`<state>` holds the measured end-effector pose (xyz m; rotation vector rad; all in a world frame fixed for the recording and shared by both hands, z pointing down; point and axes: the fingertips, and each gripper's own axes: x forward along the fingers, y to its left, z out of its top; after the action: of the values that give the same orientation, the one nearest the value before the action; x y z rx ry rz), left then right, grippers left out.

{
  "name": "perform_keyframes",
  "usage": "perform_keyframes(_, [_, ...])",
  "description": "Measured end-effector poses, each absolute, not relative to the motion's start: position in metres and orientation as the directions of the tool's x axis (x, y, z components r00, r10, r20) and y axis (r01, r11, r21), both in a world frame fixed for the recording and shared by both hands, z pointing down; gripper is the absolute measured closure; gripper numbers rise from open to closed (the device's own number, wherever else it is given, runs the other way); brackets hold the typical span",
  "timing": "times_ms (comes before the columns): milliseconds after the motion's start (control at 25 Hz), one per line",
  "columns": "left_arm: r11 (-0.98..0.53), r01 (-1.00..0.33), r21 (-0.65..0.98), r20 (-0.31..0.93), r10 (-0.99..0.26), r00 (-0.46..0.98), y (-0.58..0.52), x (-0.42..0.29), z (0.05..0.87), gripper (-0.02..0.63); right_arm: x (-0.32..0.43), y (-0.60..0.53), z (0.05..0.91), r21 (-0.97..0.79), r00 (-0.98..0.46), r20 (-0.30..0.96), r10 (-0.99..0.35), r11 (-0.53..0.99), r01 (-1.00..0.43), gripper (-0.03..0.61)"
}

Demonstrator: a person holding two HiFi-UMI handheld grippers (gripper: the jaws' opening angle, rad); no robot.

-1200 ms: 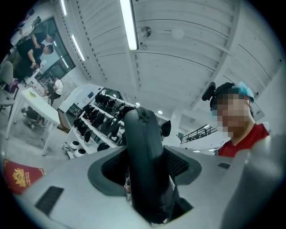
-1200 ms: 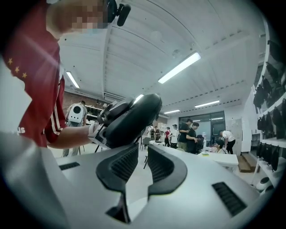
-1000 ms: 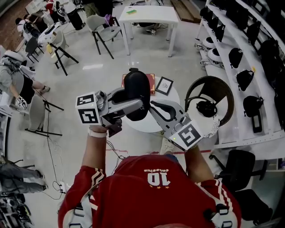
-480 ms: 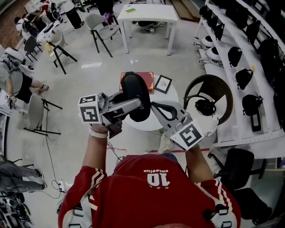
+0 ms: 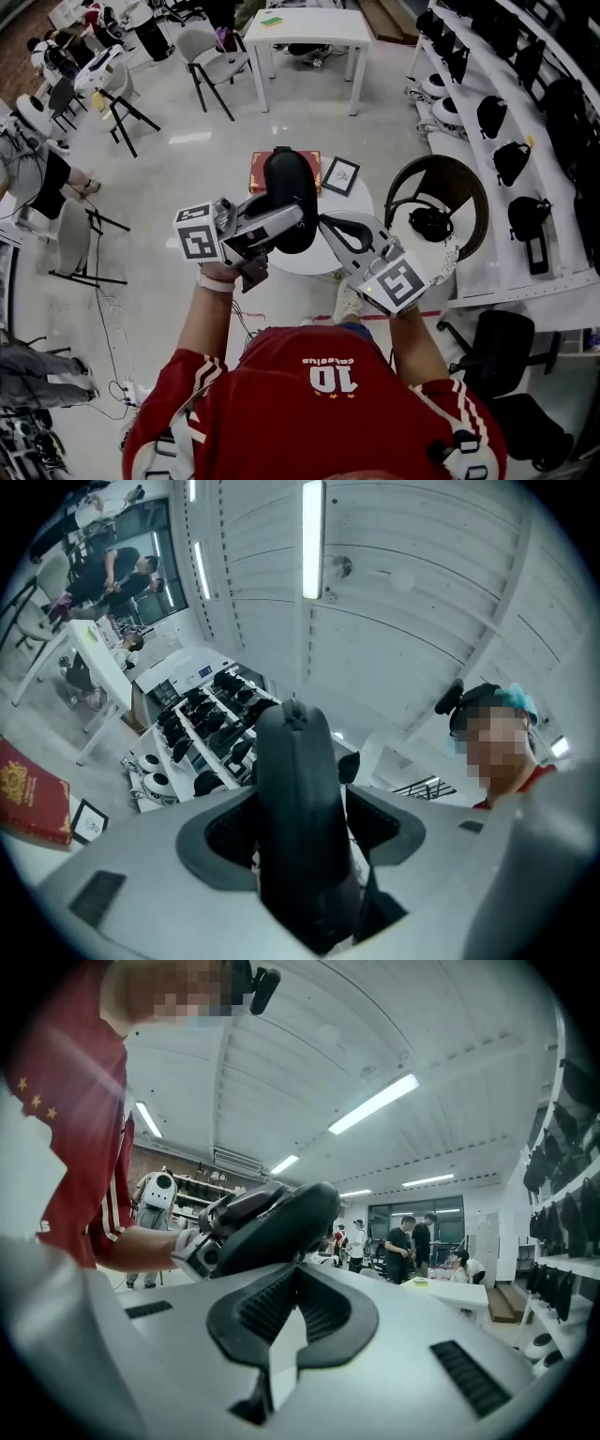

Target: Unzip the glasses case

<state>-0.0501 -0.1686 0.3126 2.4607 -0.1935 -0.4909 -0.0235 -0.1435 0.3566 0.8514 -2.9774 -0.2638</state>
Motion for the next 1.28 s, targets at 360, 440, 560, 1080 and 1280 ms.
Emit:
perform_keyframes(360, [-0.771, -0.064, 0.634, -0.243, -0.277, 0.929, -0.174, -0.047, 0.321, 0.341, -0.032, -0.141, 0.357, 0.181, -0.857, 0.000, -0.516, 0.842, -0.507, 0.563])
perform_keyframes(440, [-0.763, -0.087, 0.640, -0.213, -0.285, 0.935, -0.175, -0.046, 0.325, 0.344, -0.032, -0.142, 0.358, 0.189, -0.848, 0.011, -0.529, 0.834, -0.518, 0.563])
perform_keyframes(560, [-0.756, -0.106, 0.646, -0.171, -0.278, 0.945, -0.174, -0.043, 0.331, 0.347, -0.030, -0.145, 0.358, 0.207, -0.836, 0.024, -0.548, 0.821, -0.533, 0.563])
perform_keyframes(1080, [-0.761, -0.103, 0.640, -0.057, -0.180, 0.982, -0.154, -0.032, 0.352, 0.347, -0.022, -0.149, 0.355, 0.235, -0.818, 0.040, -0.574, 0.801, -0.551, 0.563])
perform_keyframes(1280, [-0.788, -0.105, 0.607, -0.007, -0.137, 0.990, -0.144, -0.028, 0.358, 0.347, -0.020, -0.148, 0.353, 0.249, -0.821, 0.028, -0.571, 0.799, -0.547, 0.563])
